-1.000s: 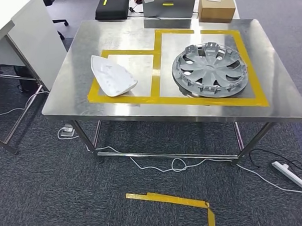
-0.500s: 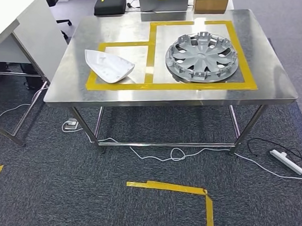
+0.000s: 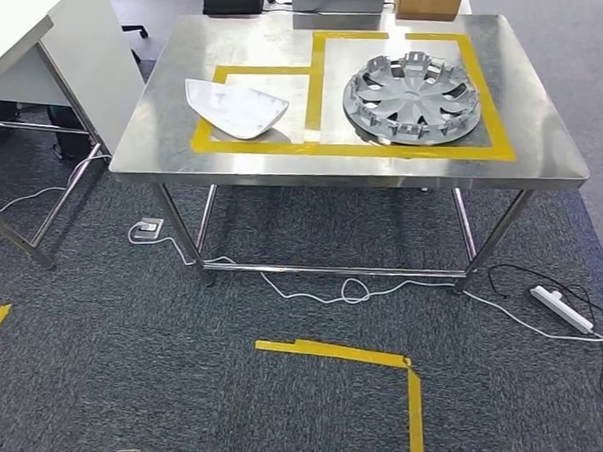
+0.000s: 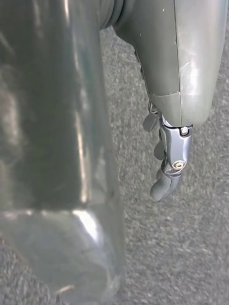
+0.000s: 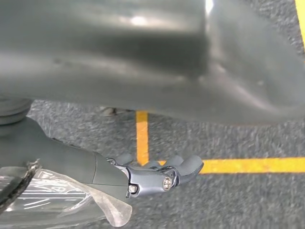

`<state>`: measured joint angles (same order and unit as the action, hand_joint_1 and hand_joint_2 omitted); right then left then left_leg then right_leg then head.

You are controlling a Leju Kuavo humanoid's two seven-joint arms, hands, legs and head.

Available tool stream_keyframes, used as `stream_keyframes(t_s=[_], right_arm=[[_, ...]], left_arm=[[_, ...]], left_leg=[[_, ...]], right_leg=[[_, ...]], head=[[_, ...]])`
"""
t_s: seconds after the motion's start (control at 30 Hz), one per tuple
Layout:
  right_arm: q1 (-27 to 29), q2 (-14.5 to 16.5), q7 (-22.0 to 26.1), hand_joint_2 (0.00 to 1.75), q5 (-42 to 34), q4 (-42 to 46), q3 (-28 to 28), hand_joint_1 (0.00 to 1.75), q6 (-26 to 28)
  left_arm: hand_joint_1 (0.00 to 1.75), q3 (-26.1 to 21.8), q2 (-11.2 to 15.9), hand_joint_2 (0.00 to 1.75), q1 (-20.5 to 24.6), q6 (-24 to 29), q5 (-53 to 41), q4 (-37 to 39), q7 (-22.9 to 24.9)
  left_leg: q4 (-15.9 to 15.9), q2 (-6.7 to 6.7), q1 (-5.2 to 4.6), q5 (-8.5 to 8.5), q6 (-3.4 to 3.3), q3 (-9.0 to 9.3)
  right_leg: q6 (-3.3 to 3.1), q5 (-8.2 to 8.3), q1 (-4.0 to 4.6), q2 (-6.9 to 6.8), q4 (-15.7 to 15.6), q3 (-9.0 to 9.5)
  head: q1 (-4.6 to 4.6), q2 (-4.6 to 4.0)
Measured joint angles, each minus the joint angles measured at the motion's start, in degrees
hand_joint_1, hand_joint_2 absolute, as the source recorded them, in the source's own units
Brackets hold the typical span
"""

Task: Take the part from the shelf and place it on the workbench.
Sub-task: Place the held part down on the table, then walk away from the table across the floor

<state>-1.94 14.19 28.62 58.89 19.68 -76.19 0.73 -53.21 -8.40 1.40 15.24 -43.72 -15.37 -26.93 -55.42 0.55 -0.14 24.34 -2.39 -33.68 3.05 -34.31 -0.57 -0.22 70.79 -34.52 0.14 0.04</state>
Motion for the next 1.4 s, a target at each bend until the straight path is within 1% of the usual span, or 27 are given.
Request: stream_keyframes(t_s=[0.03,0.1,0.17,0.23,0.27,0.3,0.37,0.4,0.43,0.5,0.57,0.63,0.7,0.77,0.83,0.9,0.93,0.97,1.0,1.07,1.13,1.17,1.2,1.23,1.27,1.3,1.4], right_arm=[[-0.09,-0.29,0.24,0.00,0.11,-0.14,0.00,0.00,-0.11],[-0.46,-0.82,0.66,0.00,0.23,-0.51,0.00,0.00,-0.28],[-0.71,-1.19,0.92,0.00,0.41,-0.96,0.02,0.00,-0.37],[-0.64,-1.39,0.90,0.00,0.77,-1.42,0.04,0.00,-0.33],[-0.61,-1.45,0.83,0.00,0.99,-1.61,0.04,0.00,-0.27],[-0.57,-1.50,0.70,0.00,1.29,-1.76,0.05,0.00,-0.15],[-0.53,-1.64,0.33,0.00,2.00,-2.04,0.14,0.00,0.12],[-0.51,-1.73,0.14,0.00,2.31,-2.15,0.23,0.00,0.21],[-0.52,-1.84,-0.01,0.00,2.51,-2.27,0.32,0.00,0.25],[-0.58,-2.01,-0.14,0.00,2.60,-2.50,0.42,0.00,0.24],[-0.63,-2.10,-0.16,0.00,2.60,-2.72,0.46,0.00,0.22],[-0.64,-2.14,-0.16,0.00,2.63,-2.89,0.54,0.00,0.20],[-0.66,-2.21,-0.16,0.00,2.67,-3.06,0.64,0.00,0.19],[-0.62,-2.37,-0.16,0.00,2.69,-3.17,0.70,0.00,0.20],[-0.52,-2.58,-0.16,0.00,2.78,-3.31,0.72,0.00,0.21],[-0.47,-2.79,-0.16,0.00,2.86,-3.47,0.73,0.00,0.21],[-0.48,-2.87,-0.16,0.00,2.87,-3.54,0.73,0.00,0.21],[-0.51,-2.95,-0.16,0.00,2.88,-3.59,0.74,0.00,0.21],[-0.55,-3.02,-0.16,0.00,2.88,-3.62,0.77,0.00,0.21],[-0.59,-3.16,-0.16,0.00,2.87,-3.63,0.80,0.00,0.21],[-0.66,-3.28,-0.15,0.00,2.88,-3.64,0.84,0.00,0.21],[-0.70,-3.33,-0.14,0.00,2.89,-3.65,0.85,0.00,0.21],[-0.71,-3.37,-0.13,0.00,2.90,-3.67,0.86,0.00,0.21],[-0.69,-3.39,-0.14,0.00,2.91,-3.72,0.87,0.00,0.21],[-0.66,-3.40,-0.15,0.00,2.91,-3.77,0.87,0.00,0.21],[-0.58,-3.40,-0.16,0.00,2.92,-3.82,0.87,0.00,0.21],[-0.27,-3.41,-0.16,0.00,2.92,-3.93,0.87,0.00,0.21]], left_arm=[[0.00,-0.01,0.00,0.00,0.01,-0.22,0.17,0.02,0.05],[0.00,-0.03,0.03,0.00,0.03,-0.53,0.48,0.05,0.26],[0.00,-0.10,0.08,0.00,0.03,-0.61,0.56,0.06,0.56],[0.00,-0.26,0.14,0.00,-0.11,-0.59,0.52,0.07,0.94],[0.00,-0.34,0.16,0.00,-0.24,-0.58,0.49,0.07,1.11],[0.00,-0.42,0.16,0.00,-0.37,-0.59,0.43,0.07,1.22],[0.00,-0.54,0.08,0.00,-0.46,-0.62,0.22,0.09,1.31],[0.00,-0.60,0.04,0.00,-0.44,-0.64,0.05,0.10,1.32],[0.00,-0.64,0.02,0.00,-0.41,-0.65,-0.14,0.11,1.32],[0.00,-0.68,0.01,0.00,-0.35,-0.64,-0.55,0.11,1.32],[0.00,-0.67,0.01,0.00,-0.24,-0.64,-0.83,0.13,1.32],[0.00,-0.68,0.01,0.00,-0.02,-0.64,-0.95,0.14,1.32],[0.00,-0.72,0.01,0.00,0.10,-0.63,-1.02,0.16,1.31],[0.00,-0.78,-0.07,0.00,0.05,-0.62,-1.07,0.21,1.30],[0.00,-0.84,-0.15,0.00,0.01,-0.61,-1.18,0.25,1.30],[0.00,-0.90,-0.17,0.00,-0.02,-0.60,-1.28,0.26,1.30],[0.00,-0.93,-0.21,0.00,-0.04,-0.60,-1.28,0.26,1.30],[0.00,-0.96,-0.24,0.00,-0.05,-0.60,-1.29,0.27,1.30],[0.00,-1.00,-0.28,0.00,-0.05,-0.60,-1.29,0.28,1.30],[0.00,-1.09,-0.34,0.00,0.02,-0.60,-1.31,0.28,1.30],[0.00,-1.15,-0.41,0.00,0.21,-0.60,-1.32,0.28,1.29],[0.00,-1.17,-0.44,0.00,0.29,-0.60,-1.33,0.28,1.28],[0.00,-1.21,-0.44,0.00,0.28,-0.60,-1.34,0.28,1.28],[0.00,-1.27,-0.40,0.00,0.20,-0.60,-1.35,0.28,1.27],[0.00,-1.34,-0.37,0.00,0.06,-0.59,-1.35,0.28,1.27],[0.00,-1.39,-0.34,0.00,-0.10,-0.58,-1.35,0.29,1.27],[0.00,-1.45,-0.39,0.00,-0.18,-0.59,-1.37,0.32,1.27]], left_leg=[[-0.32,-0.04,0.04,-0.58,0.23,-0.87],[-1.11,-0.16,-0.03,-1.59,0.83,-2.33],[-1.48,-0.22,-0.07,-2.74,1.48,-3.03],[-1.47,-0.35,0.13,-3.30,2.18,-3.41],[-2.12,-0.43,0.24,-2.06,2.53,-3.77],[-3.75,-0.49,0.34,0.34,2.86,-4.26],[-10.16,-0.51,0.52,7.00,3.33,-5.32],[-13.91,-0.51,0.57,9.24,3.47,-5.62],[-16.86,-0.51,0.60,9.99,3.52,-5.51],[-17.79,-0.50,0.59,7.62,3.31,-3.19],[-11.05,-0.43,0.44,5.43,2.63,2.71],[-2.35,-0.32,0.10,6.53,1.87,8.62],[1.08,-0.33,-0.31,7.23,1.32,10.27],[1.31,-0.31,-0.29,5.96,0.65,9.25],[1.61,-0.31,-0.11,4.29,-0.09,7.57],[1.53,-0.52,-0.25,2.61,-0.46,5.47],[1.42,-0.66,-0.32,1.75,-0.44,4.33],[1.24,-0.82,-0.36,0.91,-0.37,3.13],[0.95,-1.00,-0.38,0.11,-0.25,1.85],[0.15,-1.53,-0.34,-1.31,0.11,-0.59],[-0.83,-2.21,-0.49,-2.59,0.62,-2.41],[-1.09,-2.53,-0.54,-3.28,0.88,-2.96],[-1.18,-2.90,-0.59,-4.01,1.19,-3.41],[-1.12,-3.23,-0.52,-4.64,1.50,-3.76],[-1.31,-3.26,-0.40,-4.34,1.82,-4.09],[-2.20,-3.00,-0.27,-2.81,2.19,-4.51],[-10.87,-1.49,0.30,6.32,3.31,-6.13]], right_leg=[[0.07,1.64,-0.13,0.04,-3.46,2.84],[-0.14,2.08,-0.20,0.29,-12.31,9.19],[-0.88,1.01,0.02,0.50,-16.84,11.71],[-1.98,1.61,0.11,0.26,-16.75,10.56],[-2.59,2.16,0.09,0.06,-16.63,9.94],[-3.13,2.84,0.01,-0.16,-16.62,9.21],[-3.71,4.22,0.09,-0.51,-16.48,7.54],[-3.77,4.91,0.19,-0.68,-16.32,6.70],[-3.77,5.60,0.28,-0.85,-16.07,5.75],[-3.67,6.90,0.46,-1.10,-15.33,3.62],[-3.39,8.03,0.62,-1.21,-14.56,1.56],[-2.84,9.07,0.71,-1.39,-14.19,0.52],[-2.09,10.24,0.52,-1.66,-14.36,0.26],[-1.41,10.08,0.30,-1.49,-14.25,-0.17],[-0.94,5.39,0.25,-0.76,-10.96,-1.48],[-0.65,-0.77,0.22,-0.18,-3.93,-3.06],[-0.59,-2.05,0.22,-0.07,-0.54,-3.40],[-0.56,-1.70,0.22,-0.01,1.65,-3.10],[-0.59,-0.07,0.22,0.05,2.15,-2.01],[-0.88,3.19,0.21,0.87,-2.68,3.07],[-1.42,2.30,0.25,2.36,-12.21,10.11],[-1.72,1.15,0.32,2.87,-15.62,12.26],[-2.06,0.48,0.46,2.81,-17.47,13.19],[-2.47,0.51,0.42,2.40,-17.70,12.73],[-2.93,1.04,0.40,1.84,-17.43,12.12],[-3.44,1.63,0.34,1.21,-17.34,11.51],[-4.16,3.59,0.34,-0.74,-17.17,9.32]], head=[[0.02,0.00],[0.02,0.00],[0.02,0.01],[0.04,0.01],[-0.05,0.01],[-0.19,0.00],[-0.49,0.00],[-0.54,0.00],[-0.55,0.00],[-0.56,0.00],[-0.56,0.00],[-0.50,0.00],[-0.50,0.00],[-0.56,0.00],[-0.37,0.00],[-0.17,0.00],[-0.16,0.00],[-0.15,0.00],[-0.14,0.00],[-0.15,0.00],[-0.14,0.00],[-0.11,0.00],[-0.06,0.00],[-0.02,0.00],[0.01,0.00],[-0.09,0.00],[-0.53,0.00]])
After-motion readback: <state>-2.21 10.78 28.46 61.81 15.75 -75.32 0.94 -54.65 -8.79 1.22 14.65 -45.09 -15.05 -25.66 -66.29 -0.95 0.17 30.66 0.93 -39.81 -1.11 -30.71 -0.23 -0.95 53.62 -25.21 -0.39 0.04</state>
